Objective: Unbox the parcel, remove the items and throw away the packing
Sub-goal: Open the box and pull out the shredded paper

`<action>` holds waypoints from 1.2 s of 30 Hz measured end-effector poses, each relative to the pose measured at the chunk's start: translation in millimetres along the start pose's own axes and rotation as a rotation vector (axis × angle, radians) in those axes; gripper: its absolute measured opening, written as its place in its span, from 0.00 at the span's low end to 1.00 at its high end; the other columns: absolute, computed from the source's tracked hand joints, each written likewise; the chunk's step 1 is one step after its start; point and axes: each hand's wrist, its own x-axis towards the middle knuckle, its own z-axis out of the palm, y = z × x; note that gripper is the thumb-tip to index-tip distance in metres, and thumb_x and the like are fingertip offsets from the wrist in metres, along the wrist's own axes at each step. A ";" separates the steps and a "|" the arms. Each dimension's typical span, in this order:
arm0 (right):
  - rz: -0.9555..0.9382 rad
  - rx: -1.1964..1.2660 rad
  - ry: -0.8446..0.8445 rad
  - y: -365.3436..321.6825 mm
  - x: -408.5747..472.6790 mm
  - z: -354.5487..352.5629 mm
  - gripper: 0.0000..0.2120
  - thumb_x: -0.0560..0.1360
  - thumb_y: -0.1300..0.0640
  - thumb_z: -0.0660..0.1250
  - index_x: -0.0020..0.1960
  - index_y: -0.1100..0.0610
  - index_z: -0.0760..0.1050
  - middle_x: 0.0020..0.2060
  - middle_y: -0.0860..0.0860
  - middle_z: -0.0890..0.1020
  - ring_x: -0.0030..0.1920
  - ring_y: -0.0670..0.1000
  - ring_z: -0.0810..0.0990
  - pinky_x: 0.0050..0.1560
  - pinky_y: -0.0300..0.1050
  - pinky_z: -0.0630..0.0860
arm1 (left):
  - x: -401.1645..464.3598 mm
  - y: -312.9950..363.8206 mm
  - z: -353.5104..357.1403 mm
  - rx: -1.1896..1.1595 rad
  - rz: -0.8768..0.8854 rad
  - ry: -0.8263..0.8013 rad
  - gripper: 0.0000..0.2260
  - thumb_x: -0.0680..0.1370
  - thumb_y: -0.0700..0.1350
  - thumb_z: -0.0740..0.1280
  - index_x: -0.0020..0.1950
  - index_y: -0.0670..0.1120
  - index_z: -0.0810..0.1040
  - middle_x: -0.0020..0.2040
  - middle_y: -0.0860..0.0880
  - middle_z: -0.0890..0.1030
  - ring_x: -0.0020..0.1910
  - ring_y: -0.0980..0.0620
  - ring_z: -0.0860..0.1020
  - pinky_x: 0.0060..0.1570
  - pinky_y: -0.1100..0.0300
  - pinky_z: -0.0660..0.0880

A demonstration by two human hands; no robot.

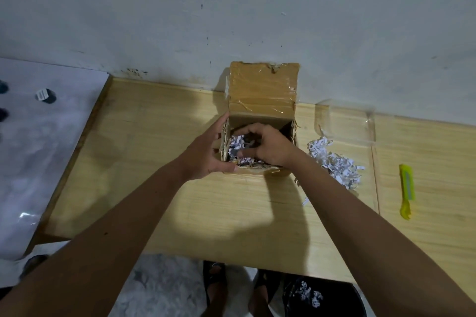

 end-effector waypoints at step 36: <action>0.088 0.036 -0.284 7.1 13.3 6.6 0.20 0.73 0.64 0.76 0.61 0.49 0.78 0.58 0.53 0.83 0.60 0.57 0.82 0.67 0.57 0.77 | -5.0 0.2 5.0 -0.039 -0.003 0.019 0.58 0.67 0.43 0.84 0.84 0.62 0.47 0.84 0.55 0.56 0.80 0.44 0.61 0.68 0.51 0.74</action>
